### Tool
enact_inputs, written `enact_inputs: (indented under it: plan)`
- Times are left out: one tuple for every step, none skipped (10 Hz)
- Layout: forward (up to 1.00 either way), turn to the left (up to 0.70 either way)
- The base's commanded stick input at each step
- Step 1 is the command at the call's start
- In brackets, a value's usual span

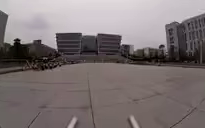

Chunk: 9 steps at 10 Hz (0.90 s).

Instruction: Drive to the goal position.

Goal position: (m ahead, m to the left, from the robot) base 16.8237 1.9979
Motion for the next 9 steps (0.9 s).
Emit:
enact_inputs:
  plan:
    - [1.0,0.0]
    - [1.0,0.0]
    - [1.0,0.0]
    - [1.0,0.0]
    - [1.0,0.0]
    - [1.0,0.0]
    - [1.0,0.0]
    - [1.0,0.0]
    - [1.0,0.0]
